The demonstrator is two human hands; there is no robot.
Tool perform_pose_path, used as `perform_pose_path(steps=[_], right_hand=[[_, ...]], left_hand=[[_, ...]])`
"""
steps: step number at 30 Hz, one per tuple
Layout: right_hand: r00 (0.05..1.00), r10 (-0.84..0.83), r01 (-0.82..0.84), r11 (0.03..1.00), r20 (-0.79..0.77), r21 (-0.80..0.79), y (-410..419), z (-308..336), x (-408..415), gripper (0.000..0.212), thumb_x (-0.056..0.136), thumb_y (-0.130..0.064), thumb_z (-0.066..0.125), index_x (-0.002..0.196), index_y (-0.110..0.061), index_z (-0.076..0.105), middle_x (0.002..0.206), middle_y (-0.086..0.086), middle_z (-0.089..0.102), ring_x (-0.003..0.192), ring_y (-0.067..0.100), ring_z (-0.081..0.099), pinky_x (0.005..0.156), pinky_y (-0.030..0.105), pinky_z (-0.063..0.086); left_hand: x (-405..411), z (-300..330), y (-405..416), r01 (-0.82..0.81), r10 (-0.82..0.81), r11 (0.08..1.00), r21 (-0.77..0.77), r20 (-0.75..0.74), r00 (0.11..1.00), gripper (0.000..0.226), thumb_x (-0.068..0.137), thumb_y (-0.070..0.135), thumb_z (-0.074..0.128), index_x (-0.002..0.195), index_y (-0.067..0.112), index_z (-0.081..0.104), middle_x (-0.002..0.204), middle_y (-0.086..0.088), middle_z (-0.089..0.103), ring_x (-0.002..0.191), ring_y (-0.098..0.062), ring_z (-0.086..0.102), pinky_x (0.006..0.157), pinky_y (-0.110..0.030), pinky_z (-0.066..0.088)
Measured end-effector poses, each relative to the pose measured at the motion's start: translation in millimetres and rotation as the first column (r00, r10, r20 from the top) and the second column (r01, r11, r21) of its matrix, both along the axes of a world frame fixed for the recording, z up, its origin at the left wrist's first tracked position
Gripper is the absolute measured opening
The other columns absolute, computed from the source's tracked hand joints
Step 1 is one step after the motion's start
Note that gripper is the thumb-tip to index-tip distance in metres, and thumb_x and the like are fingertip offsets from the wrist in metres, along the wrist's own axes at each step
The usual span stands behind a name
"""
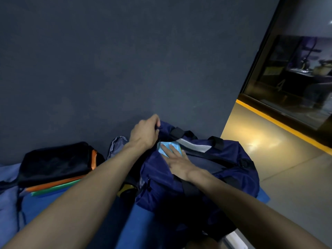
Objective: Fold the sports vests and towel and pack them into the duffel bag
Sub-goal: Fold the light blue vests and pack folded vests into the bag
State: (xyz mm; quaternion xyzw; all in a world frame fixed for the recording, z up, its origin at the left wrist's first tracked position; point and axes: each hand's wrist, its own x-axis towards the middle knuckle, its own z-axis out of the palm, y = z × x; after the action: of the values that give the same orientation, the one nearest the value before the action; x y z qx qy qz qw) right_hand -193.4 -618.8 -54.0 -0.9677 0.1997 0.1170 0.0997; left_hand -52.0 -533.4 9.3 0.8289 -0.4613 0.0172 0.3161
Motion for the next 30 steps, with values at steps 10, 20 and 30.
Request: perform_pose_path(steps=[10, 20, 30], right_hand=[[0.986, -0.126, 0.073, 0.912, 0.106, 0.403, -18, 23, -21, 0.082, 0.095, -0.078, 0.016, 0.162, -0.030, 0.019, 0.169, -0.016, 0.006, 0.155, 0.003, -0.001, 0.127, 0.031, -0.004], [0.925, -0.125, 0.084, 0.988, 0.359, 0.128, 48, 117, -4, 0.059, 0.103, -0.061, 0.034, 0.092, -0.016, 0.071, 0.098, 0.004, 0.075, 0.096, 0.025, 0.069, 0.086, 0.039, 0.051], [0.821, -0.570, 0.115, 0.171, 0.003, 0.979, 226, -25, 101, 0.028, 0.088, -0.030, 0.079, 0.096, -0.017, 0.055, 0.092, 0.013, 0.065, 0.085, 0.016, 0.072, 0.079, 0.031, 0.061]], left_hand=[[-6, -21, 21, 0.288, -0.348, 0.906, 0.311, 0.159, 0.924, 0.029, 0.095, 0.035, 0.062, 0.124, 0.029, 0.061, 0.132, 0.003, 0.050, 0.123, -0.024, 0.045, 0.102, -0.043, 0.042], [-5, -33, 136, 0.292, -0.272, 0.955, -0.060, 0.224, 0.936, 0.031, 0.098, 0.013, 0.055, 0.127, 0.020, 0.061, 0.131, 0.005, 0.059, 0.119, -0.020, 0.056, 0.101, -0.035, 0.046], [92, -81, 274, -0.252, 0.224, 0.962, 0.106, 0.225, 0.948, 0.050, 0.092, 0.036, 0.049, 0.135, 0.017, 0.064, 0.142, -0.007, 0.059, 0.128, -0.035, 0.055, 0.106, -0.046, 0.045]])
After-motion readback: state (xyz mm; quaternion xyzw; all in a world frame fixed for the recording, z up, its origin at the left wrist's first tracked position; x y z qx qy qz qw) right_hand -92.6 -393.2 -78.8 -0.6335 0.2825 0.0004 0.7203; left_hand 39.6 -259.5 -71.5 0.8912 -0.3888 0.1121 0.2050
